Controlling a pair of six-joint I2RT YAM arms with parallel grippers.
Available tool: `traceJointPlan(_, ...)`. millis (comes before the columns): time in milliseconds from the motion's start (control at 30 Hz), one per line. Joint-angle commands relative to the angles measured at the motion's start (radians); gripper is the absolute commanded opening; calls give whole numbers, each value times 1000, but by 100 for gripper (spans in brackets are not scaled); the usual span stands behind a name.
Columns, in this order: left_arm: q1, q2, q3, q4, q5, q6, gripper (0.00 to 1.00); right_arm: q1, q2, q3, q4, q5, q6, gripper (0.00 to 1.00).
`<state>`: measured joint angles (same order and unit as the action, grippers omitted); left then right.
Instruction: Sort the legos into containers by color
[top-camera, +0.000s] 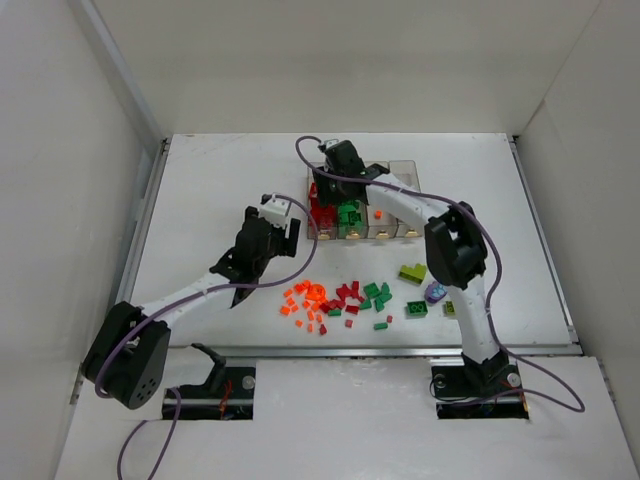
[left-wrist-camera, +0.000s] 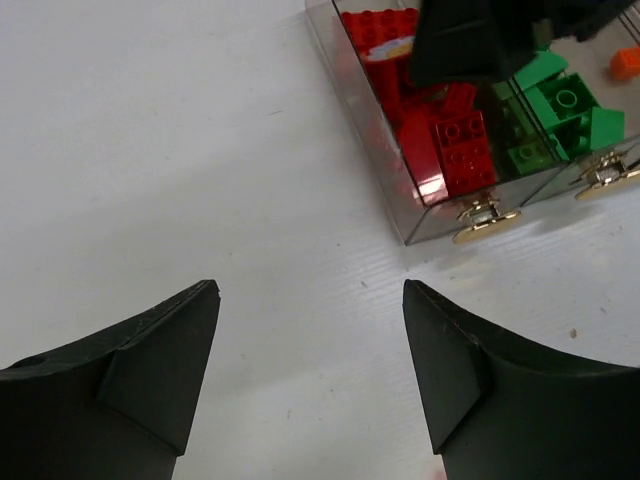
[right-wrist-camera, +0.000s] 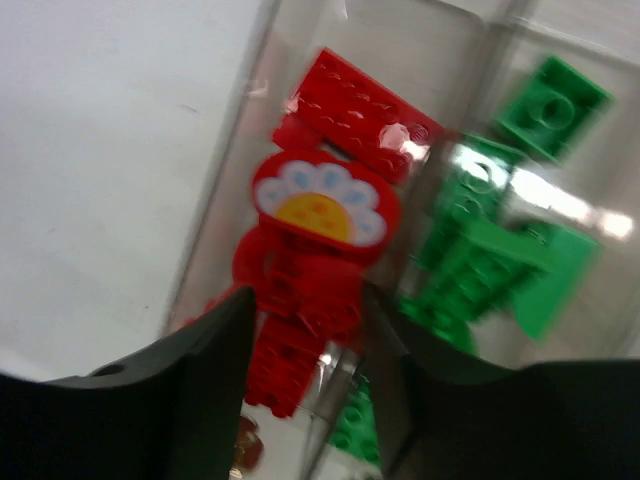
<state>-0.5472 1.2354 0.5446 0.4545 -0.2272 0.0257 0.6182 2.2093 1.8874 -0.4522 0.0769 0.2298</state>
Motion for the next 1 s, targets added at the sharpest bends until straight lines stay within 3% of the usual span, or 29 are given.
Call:
traceJointPlan(0,9,-7,31,56,113,48,71,-37,-5,99,-23,-78,-35,56)
traceJointPlan(100,-13,-7,31,47,181,115,71,-37,-17,108,-23,-120,-86,69)
traceJointPlan(133,-48,-7,31,47,260,208,71,-37,-57,108,-32,-129,-113,76)
traceJointPlan(300,-95,-7,31,47,289,311,70,-37,-160,44,-32,-141,-104,76)
traceJointPlan(467,-131,-16,54,6,419,477,64,-37,-319,-77,-32,-157,-29,76)
traceJointPlan(567,-142,4,80,-25,428,432,60,-37,-452,-293,-42,-127,20,72)
traceJointPlan(733,-160,4,89,-25,333,261,56,-57,-586,-623,-51,-117,94,52)
traceJointPlan(800,-169,4,89,-25,296,214,54,-12,-625,-733,-40,-92,132,52)
traceJointPlan(967,-191,-25,57,-36,226,204,53,110,-635,-812,-40,-32,190,60)
